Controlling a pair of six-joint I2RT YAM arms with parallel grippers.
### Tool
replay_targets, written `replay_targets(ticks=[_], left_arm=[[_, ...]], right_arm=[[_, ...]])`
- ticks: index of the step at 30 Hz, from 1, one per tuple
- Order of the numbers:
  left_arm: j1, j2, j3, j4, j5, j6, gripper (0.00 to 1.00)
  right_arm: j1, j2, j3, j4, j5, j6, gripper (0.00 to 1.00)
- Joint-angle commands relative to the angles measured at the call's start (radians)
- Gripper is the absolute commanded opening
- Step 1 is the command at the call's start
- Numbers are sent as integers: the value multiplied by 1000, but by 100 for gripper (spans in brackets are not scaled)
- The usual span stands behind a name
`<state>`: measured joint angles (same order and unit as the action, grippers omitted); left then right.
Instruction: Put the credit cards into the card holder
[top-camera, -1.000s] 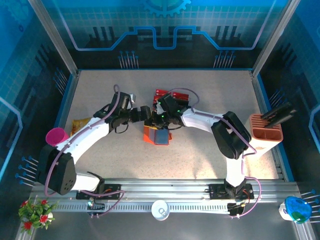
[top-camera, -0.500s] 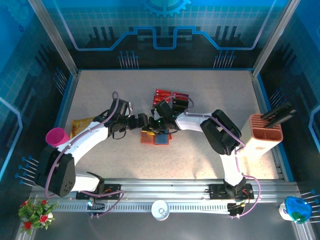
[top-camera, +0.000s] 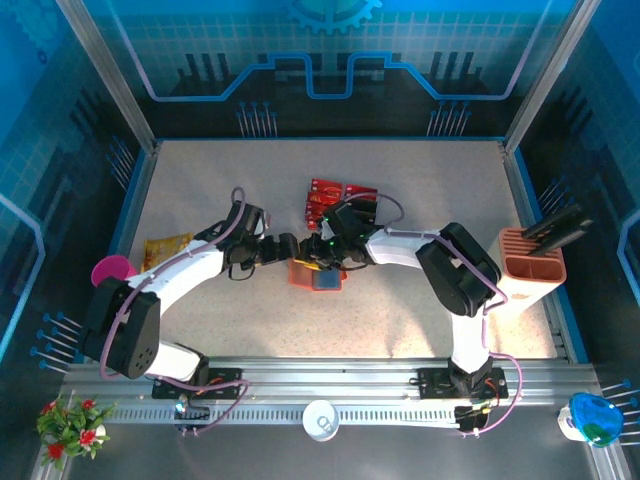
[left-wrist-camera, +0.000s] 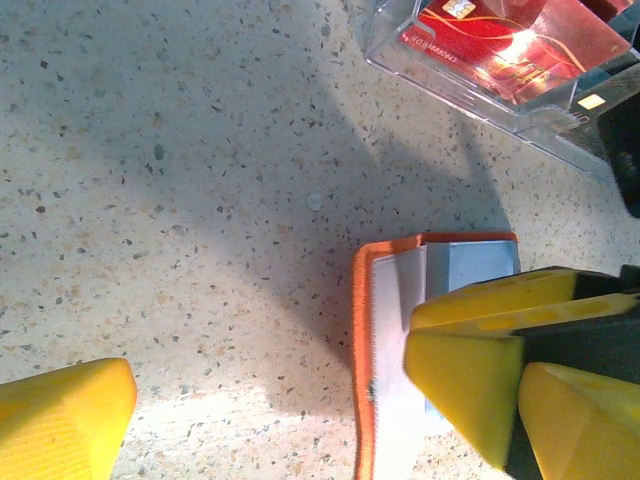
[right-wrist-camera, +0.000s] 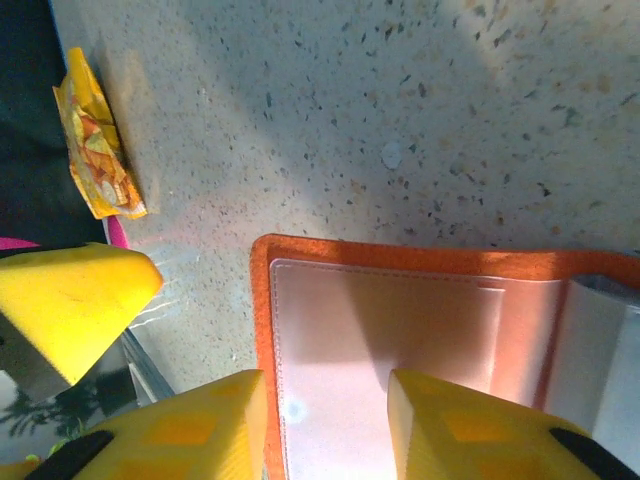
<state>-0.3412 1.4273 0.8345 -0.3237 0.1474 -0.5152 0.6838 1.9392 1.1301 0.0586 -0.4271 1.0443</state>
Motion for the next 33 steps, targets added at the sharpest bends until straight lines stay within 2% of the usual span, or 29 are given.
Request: replay_targets(ticks=[1,6,12,16,18,21,24,27,33], left_arm=[[10,15,19,6,20,10,99],[10,27,19,9,23,3,99],[10,27,32,8,38,6,99],[2,45,58,-5,64,26,99],[-15,63,80,-28,58,45,99],[-65,102,131,-84,21,94,99],[-123,156,187,-160,-50,140,99],[-160,195,208,-211,-131,158,99],[-164,213,177,-239,-227,129,99]], right_arm=[[-18,-53,-28,33,-8,-1,37],[-34,-100,-59,6,-1,-24,34],[-44,-120,-83,-31,4,-60,16],[-60,-168,-103,-86,39,-102,14],[-74,-197,-103,-140,65,-134,17],[-91,-247,-96,-240,124,-196,33],[-102,-284,-87,-343,184,-261,40],[-103,-299,-84,-422,230,-313,43],[-96,-265,-69,-516,284,-388,44]])
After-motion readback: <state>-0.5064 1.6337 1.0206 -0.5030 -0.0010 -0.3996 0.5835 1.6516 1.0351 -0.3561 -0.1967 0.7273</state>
